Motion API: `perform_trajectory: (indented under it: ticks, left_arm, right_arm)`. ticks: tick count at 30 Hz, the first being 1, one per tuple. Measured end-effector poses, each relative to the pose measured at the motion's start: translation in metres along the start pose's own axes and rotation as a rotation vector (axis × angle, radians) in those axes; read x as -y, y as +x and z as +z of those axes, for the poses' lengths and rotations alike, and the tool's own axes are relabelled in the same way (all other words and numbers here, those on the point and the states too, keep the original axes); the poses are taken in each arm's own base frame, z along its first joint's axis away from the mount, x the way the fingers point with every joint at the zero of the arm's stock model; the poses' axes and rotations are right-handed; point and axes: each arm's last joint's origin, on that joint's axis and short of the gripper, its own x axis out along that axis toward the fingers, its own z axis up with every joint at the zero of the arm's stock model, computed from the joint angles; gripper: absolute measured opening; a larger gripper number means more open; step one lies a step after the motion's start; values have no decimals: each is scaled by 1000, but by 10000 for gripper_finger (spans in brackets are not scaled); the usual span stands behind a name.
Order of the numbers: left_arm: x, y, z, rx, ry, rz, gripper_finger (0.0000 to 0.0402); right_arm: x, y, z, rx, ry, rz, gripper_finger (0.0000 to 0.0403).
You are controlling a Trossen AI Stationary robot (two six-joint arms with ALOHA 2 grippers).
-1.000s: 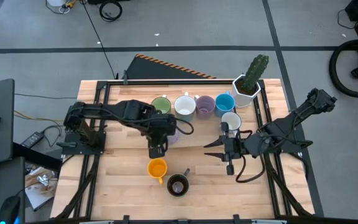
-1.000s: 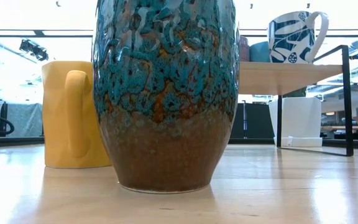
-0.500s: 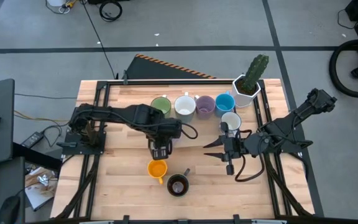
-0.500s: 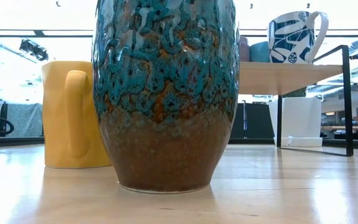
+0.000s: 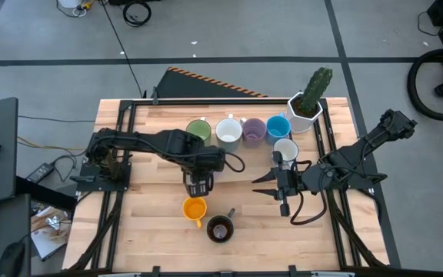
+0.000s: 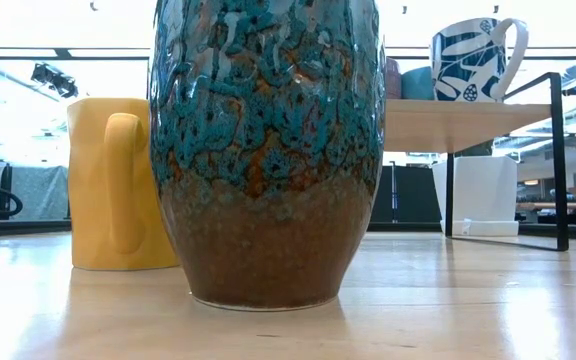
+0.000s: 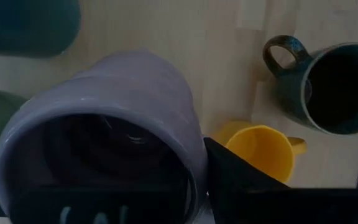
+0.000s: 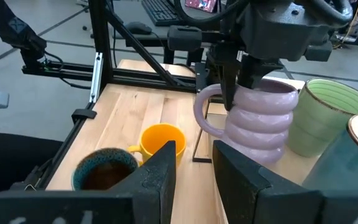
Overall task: Place coffee mugs
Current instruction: Put the purple cup on the shelf aligned with the other purple cup
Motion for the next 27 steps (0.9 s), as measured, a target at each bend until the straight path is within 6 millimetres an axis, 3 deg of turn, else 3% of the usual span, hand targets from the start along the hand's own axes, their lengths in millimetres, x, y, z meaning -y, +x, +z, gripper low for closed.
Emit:
perform_trajectory:
  ticks: [21,27]
  left_arm:
    - [-2,-1,6,74,26,70,161]
    - [-3,-8,4,101,36,73,166]
  right_arm:
    - [0,0,-2,-15,-9,-1,112]
    - [0,0,-2,-16,-9,-1,112]
